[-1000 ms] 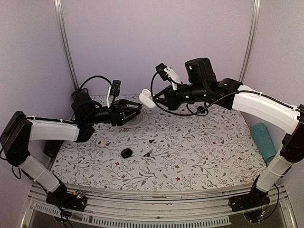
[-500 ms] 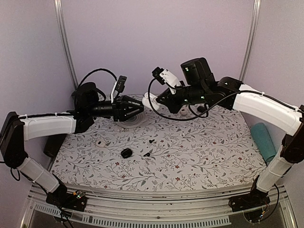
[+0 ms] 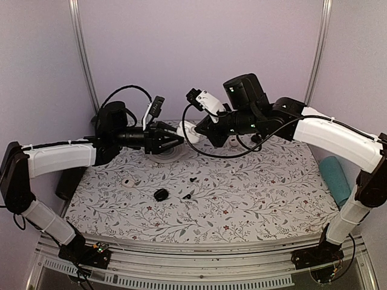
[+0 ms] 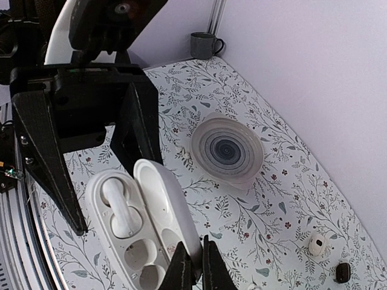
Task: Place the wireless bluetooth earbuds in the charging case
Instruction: Pass from the right arm to the left
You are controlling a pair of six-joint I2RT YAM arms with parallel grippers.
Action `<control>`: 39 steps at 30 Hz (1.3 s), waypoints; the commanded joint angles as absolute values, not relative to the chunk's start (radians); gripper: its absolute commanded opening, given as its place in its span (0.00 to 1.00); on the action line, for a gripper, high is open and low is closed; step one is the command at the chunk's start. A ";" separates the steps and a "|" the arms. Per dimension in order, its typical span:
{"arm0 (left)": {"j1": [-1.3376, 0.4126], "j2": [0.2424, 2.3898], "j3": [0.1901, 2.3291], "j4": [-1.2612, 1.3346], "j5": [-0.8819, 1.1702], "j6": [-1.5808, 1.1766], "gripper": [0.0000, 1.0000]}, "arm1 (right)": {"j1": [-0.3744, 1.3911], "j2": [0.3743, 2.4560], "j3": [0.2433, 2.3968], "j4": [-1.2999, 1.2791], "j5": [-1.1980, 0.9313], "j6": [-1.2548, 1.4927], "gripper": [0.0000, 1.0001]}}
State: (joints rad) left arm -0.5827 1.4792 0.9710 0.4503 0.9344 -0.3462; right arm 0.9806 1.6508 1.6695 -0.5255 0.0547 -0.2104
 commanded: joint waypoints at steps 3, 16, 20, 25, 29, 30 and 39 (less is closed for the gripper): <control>-0.592 1.466 1.006 0.443 0.977 -0.327 0.55 | 0.991 1.680 1.719 -0.544 0.100 -0.231 0.03; -0.596 1.498 1.022 0.463 0.984 -0.345 0.46 | 1.010 1.689 1.726 -0.552 0.128 -0.245 0.03; -0.597 1.502 1.024 0.465 0.989 -0.350 0.42 | 1.012 1.693 1.729 -0.553 0.136 -0.247 0.03; -0.599 1.499 1.018 0.466 0.997 -0.345 0.37 | 1.012 1.698 1.733 -0.551 0.134 -0.244 0.03; -0.601 1.497 1.013 0.469 0.995 -0.339 0.22 | 1.012 1.698 1.735 -0.550 0.129 -0.242 0.03; -0.601 1.497 1.013 0.469 0.995 -0.339 0.15 | 1.012 1.698 1.735 -0.550 0.128 -0.240 0.03; -0.606 1.476 0.960 0.547 0.975 -0.345 0.00 | 1.011 1.688 1.719 -0.532 0.093 -0.214 0.30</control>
